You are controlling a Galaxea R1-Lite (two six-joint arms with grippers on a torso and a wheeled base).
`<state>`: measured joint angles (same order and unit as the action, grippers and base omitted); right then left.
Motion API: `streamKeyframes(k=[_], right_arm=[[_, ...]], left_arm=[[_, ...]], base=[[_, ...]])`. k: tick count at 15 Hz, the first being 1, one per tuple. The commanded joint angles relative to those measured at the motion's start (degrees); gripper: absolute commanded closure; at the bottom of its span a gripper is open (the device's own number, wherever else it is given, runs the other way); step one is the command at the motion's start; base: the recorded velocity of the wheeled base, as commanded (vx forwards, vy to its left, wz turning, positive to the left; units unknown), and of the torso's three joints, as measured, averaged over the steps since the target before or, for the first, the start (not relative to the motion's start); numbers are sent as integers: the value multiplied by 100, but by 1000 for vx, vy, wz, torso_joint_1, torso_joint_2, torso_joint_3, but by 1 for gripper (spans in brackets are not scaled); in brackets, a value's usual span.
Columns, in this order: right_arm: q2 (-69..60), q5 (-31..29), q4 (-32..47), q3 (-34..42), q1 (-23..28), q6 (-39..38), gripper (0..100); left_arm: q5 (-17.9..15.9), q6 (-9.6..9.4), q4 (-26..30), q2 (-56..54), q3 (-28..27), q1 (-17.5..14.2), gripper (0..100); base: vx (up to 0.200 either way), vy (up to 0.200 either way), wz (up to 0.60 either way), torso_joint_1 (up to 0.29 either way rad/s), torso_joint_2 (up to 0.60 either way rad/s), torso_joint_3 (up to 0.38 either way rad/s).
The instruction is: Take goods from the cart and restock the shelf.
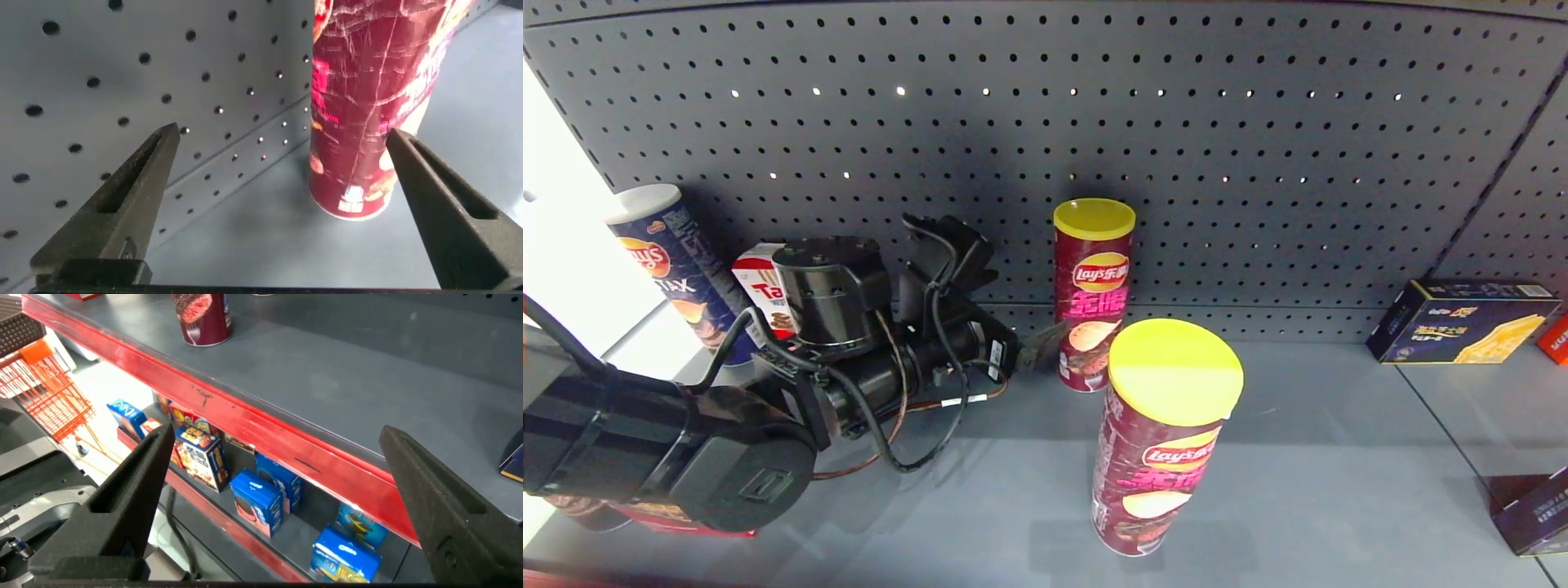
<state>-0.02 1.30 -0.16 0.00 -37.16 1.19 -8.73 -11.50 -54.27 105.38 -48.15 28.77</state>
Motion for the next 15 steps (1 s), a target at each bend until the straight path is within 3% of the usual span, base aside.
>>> streamKeyframes(k=[1,3,7,8,10,15], right_arm=[[2,1,-2,0,-2,4,0],[2,1,-2,0,-11,4,0],[2,1,-2,0,-2,4,0],[2,1,-2,0,-2,4,0],[2,1,-2,0,-2,4,0],[2,1,-2,0,-2,4,0]], left_arm=[[-6,-2,-13,-87,183,-21,0],[73,-11,-13,-96,342,-56,0],[715,-19,66,-61,298,-64,0],[890,-239,119,18,236,-64,0],[926,-441,136,168,96,-108,0],[926,-441,145,396,-265,-100,0]], base=[[0,0,0,0,0,0],[0,0,0,0,0,0],[0,0,0,0,0,0],[0,0,0,0,0,0],[0,0,0,0,0,0],[0,0,0,0,0,0]])
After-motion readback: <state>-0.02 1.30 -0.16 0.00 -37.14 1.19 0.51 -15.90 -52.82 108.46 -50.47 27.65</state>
